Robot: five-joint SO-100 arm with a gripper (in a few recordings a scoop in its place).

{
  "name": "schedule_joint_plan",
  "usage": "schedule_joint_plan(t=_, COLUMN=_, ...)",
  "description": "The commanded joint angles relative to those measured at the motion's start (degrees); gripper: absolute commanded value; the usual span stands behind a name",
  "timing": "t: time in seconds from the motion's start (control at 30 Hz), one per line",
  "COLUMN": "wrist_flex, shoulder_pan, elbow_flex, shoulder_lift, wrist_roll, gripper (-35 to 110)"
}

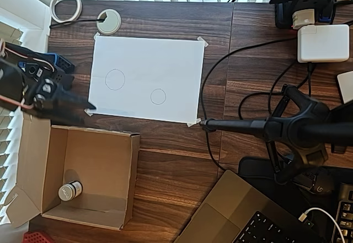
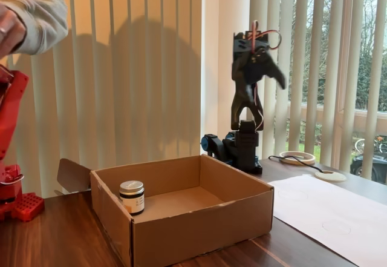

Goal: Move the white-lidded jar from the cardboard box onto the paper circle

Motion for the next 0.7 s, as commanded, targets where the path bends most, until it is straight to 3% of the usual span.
schedule_joint_plan(t=0.0, wrist_flex=-6.9, shoulder_pan=9.8, elbow_flex=-5.8, shoulder_lift=-6.9, wrist_roll=-13.1, gripper=35)
schedule_joint_plan(t=0.37, wrist_flex=-21.3, shoulder_pan=27.4, elbow_flex=-18.9, shoulder_lift=-32.5, wrist_roll=-36.4, gripper=35)
schedule_joint_plan(t=0.67, wrist_flex=-25.9, shoulder_pan=31.6, elbow_flex=-21.9, shoulder_lift=-45.7, wrist_roll=-45.9, gripper=35)
